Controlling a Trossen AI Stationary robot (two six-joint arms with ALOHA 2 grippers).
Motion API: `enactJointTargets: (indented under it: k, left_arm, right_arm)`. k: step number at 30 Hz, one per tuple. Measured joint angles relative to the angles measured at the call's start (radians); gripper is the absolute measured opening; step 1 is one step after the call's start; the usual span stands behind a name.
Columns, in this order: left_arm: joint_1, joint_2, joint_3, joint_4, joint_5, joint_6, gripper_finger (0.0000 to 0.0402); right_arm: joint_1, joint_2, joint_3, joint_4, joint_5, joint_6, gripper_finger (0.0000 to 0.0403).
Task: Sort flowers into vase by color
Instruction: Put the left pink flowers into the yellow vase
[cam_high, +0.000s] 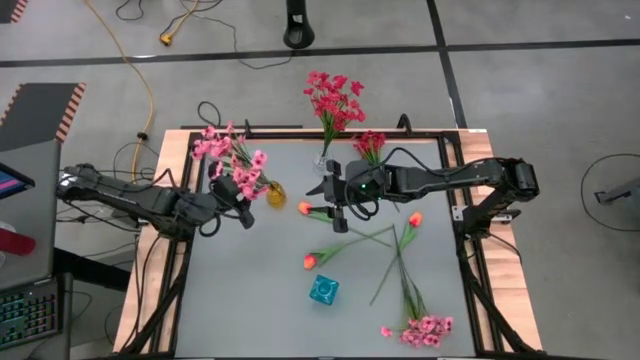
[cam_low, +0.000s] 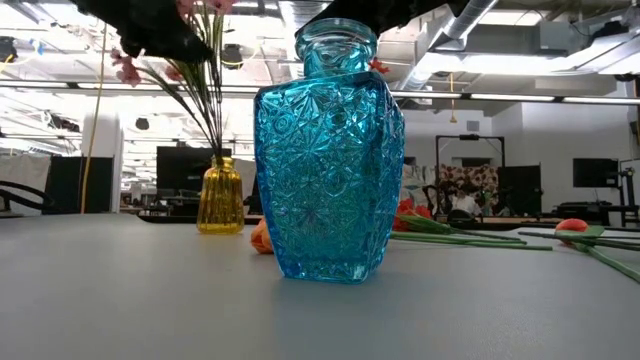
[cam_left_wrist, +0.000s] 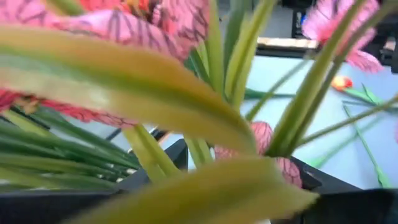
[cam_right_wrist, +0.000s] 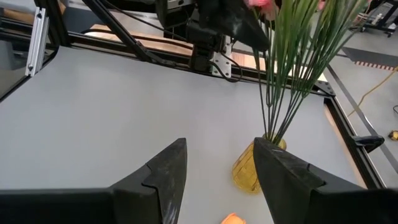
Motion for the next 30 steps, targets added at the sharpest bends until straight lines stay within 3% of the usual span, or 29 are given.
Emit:
enactJointTargets:
  k: [9, 21, 30]
  left_arm:
    - [0.001, -0.083, 0.000, -0.143, 0.152, 0.001, 0.0165]
    - [0.001, -0.229, 0.000, -0.322, 0.275, -0.030, 0.0165]
    - [0.001, -0.248, 0.000, -0.468, 0.501, -0.154, 0.0165]
  right_arm:
    - [0.000, 0.000, 0.000, 0.000, 0.000, 0.000, 0.0211]
    - [0.000, 0.000, 0.000, -0.022, 0.000, 0.000, 0.0211]
    - [0.009, 0.000, 0.000, -0.035, 0.000, 0.000, 0.0211]
